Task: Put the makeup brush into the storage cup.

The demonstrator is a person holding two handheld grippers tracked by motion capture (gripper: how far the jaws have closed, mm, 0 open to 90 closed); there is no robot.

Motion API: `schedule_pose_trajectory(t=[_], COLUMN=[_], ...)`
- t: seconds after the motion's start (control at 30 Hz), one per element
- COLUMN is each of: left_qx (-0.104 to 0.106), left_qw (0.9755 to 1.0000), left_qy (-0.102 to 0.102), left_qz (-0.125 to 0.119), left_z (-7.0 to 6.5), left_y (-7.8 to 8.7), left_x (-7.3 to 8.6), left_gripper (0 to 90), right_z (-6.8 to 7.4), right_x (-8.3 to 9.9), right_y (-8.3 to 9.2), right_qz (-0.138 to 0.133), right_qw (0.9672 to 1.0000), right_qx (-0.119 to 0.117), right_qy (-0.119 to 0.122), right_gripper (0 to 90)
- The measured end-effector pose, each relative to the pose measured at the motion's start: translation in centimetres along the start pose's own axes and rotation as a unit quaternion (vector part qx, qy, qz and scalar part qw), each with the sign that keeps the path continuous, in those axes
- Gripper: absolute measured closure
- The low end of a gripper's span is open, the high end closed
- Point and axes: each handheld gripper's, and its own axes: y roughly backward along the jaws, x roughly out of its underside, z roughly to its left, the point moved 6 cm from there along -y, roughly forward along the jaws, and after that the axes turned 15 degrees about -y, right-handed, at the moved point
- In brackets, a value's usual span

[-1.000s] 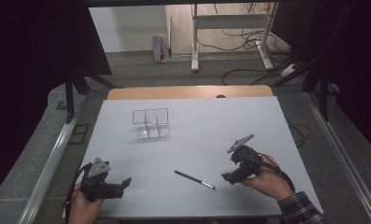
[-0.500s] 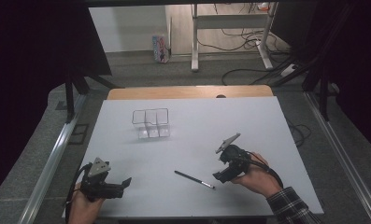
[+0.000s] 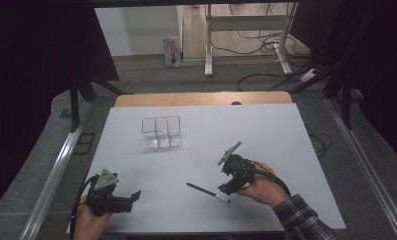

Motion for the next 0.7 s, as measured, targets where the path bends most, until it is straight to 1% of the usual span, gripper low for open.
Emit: schedule_pose_trajectory(t=[0.2, 0.4, 0.43, 0.47, 0.5, 0.53, 0.6, 0.67, 0.7], left_qx=[0.002, 0.001, 0.001, 0.001, 0.001, 0.001, 0.001, 0.001, 0.002], left_qw=[1.0000, 1.0000, 1.0000, 1.0000, 1.0000, 1.0000, 1.0000, 1.0000, 1.0000], left_qy=[0.001, -0.002, -0.003, -0.003, -0.004, -0.004, -0.003, -0.004, -0.003], left_qz=[0.001, 0.000, -0.003, -0.002, -0.002, -0.002, -0.002, -0.002, -0.002], left_z=[0.0, 0.0, -0.1, -0.1, -0.1, -0.1, -0.1, -0.1, -0.1], left_y=[-0.1, 0.0, 0.0, 0.0, 0.0, 0.0, 0.0, 0.0, 0.0], left_x=[0.0, 0.0, -0.1, -0.1, -0.1, -0.1, -0.1, -0.1, 0.0], left_gripper=[0.0, 0.1, 0.1, 0.1, 0.1, 0.1, 0.1, 0.1, 0.1], right_z=[0.7, 1.5, 1.7, 1.9, 2.0, 2.2, 2.4, 2.7, 2.7], right_x=[-0.7, -1.2, -1.5, -1.5, -1.6, -1.7, -1.9, -2.0, -2.0], right_y=[-0.6, -1.0, -1.2, -1.2, -1.4, -1.5, -1.6, -1.7, -1.8], right_qz=[0.015, 0.022, 0.024, 0.027, 0.028, 0.030, 0.034, 0.037, 0.037], right_qw=[0.9997, 0.9993, 0.9990, 0.9989, 0.9986, 0.9986, 0.9981, 0.9979, 0.9975], right_qx=[0.003, 0.005, 0.006, 0.005, 0.005, 0.005, 0.006, 0.005, 0.006], right_qy=[0.016, 0.031, 0.038, 0.037, 0.044, 0.043, 0.051, 0.053, 0.060], right_gripper=[34.4, 39.2, 41.5, 42.4, 43.2, 43.9, 45.8, 47.6, 48.2])
